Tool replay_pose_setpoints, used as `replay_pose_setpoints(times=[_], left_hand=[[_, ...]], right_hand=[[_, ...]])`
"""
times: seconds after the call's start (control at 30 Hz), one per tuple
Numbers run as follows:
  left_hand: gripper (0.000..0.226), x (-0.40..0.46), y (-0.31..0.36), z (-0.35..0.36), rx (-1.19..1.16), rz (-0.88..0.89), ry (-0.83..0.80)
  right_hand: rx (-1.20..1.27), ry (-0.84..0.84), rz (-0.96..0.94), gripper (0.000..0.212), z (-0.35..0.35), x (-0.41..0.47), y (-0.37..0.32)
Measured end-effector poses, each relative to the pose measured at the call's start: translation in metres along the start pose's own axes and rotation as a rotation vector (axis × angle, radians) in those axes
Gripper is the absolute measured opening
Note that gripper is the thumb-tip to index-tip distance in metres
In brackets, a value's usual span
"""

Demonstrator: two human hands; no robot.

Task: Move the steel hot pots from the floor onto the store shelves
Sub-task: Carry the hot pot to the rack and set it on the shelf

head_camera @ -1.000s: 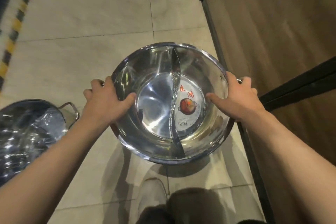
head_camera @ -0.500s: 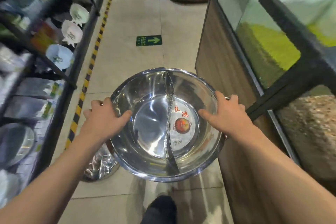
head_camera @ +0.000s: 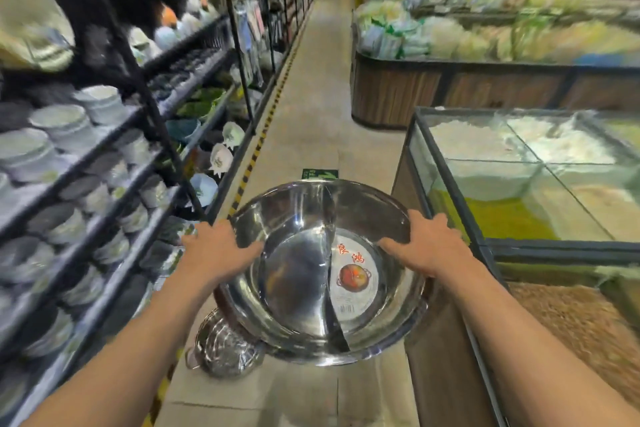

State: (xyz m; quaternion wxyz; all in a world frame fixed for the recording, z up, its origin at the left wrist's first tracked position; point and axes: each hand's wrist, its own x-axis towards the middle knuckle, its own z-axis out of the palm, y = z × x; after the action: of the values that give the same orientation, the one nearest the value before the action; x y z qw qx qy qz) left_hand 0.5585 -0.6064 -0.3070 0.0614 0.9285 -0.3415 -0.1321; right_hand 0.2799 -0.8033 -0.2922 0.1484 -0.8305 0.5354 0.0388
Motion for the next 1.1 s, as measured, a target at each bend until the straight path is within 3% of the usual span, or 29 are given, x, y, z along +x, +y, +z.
replay_pose_setpoints(times=[0.17,0.33,0.53,0.73,0.87,1.1], left_hand=[[0.078,-0.025,-0.039,-0.062,-0.104,0.018,-0.014],[0.067,-0.055,-0.088,-0.104,-0.07,0.011,0.117],[0.055,-0.101,-0.152,-0.131,-0.107,-0.139,0.208],[0.076,-0.179,-0.214,-0.125,-0.189,-0.513,0.258],[0.068,-0.258,-0.238,-0.111,-0.272,-0.716,0.342],[0.052,-0.441,-0.266,-0.07,-0.295,-1.121,0.467]], right_hand=[[-0.002,0.021,-0.052,0.077,-0.037,-0.039,-0.047],[0.002,0.086,-0.198,0.064,-0.049,-0.067,-0.103],[0.02,0.062,-0.44,0.057,-0.053,-0.073,-0.173],[-0.013,-0.023,-0.753,0.056,-0.036,-0.075,-0.249],[-0.074,-0.079,-0.914,0.079,-0.009,-0.104,-0.299],[-0.169,-0.238,-1.291,0.08,0.049,-0.23,-0.369]])
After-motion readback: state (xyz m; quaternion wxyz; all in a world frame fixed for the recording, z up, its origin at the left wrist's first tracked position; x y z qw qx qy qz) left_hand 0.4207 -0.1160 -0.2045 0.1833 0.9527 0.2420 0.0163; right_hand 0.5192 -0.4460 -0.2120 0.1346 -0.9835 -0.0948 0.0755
